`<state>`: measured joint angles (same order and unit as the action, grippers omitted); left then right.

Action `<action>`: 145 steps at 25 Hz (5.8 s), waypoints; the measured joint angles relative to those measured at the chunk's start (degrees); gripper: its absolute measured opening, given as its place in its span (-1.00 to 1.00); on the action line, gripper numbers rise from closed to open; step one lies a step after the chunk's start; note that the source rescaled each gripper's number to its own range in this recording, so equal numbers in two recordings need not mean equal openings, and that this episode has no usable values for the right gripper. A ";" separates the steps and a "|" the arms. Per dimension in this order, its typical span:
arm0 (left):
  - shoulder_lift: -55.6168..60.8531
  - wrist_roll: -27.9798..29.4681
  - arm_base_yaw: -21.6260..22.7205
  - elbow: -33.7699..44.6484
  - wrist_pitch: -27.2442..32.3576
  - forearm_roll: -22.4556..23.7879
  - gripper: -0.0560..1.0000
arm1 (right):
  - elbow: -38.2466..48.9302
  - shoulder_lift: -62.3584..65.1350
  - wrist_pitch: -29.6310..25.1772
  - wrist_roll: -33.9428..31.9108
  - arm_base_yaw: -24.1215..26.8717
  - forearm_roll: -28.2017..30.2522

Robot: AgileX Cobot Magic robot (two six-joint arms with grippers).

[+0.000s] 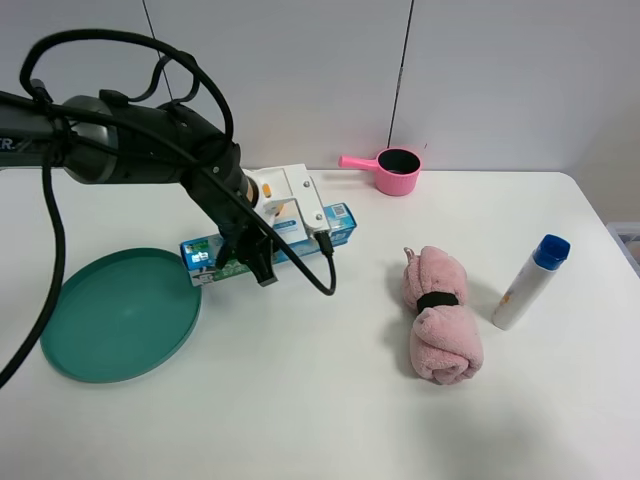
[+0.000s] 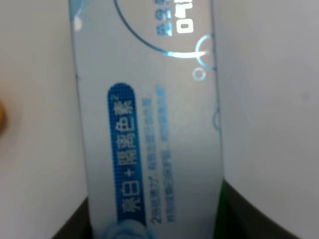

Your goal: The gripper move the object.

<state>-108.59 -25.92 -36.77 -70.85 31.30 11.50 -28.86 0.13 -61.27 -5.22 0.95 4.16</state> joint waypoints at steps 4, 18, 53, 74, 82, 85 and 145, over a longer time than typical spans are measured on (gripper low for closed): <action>1.65 -2.72 3.33 0.00 1.95 5.38 -0.86 | 0.00 0.00 0.00 0.00 0.00 0.00; 2.18 -27.23 20.20 0.00 -4.95 6.07 -0.86 | 0.00 0.00 0.00 0.00 0.00 0.00; -7.52 -28.59 30.74 0.00 -27.15 -7.19 -0.86 | 0.00 0.00 0.00 0.00 0.00 0.00; -12.90 -24.89 33.22 0.00 -28.55 -7.29 -0.86 | 0.00 0.00 0.00 0.00 0.00 0.00; -12.90 -12.85 33.22 0.00 -29.07 -7.16 -0.27 | 0.00 0.00 0.00 0.00 0.00 0.00; -12.90 -6.45 33.22 0.00 -29.24 -7.16 0.04 | 0.00 0.00 0.00 0.00 0.00 0.00; 93.56 19.10 48.83 23.21 34.41 -18.13 1.00 | 0.00 0.00 0.00 0.00 0.00 0.00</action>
<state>-15.03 -6.83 12.06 -47.64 65.71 -6.62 -28.86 0.13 -61.27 -5.22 0.95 4.16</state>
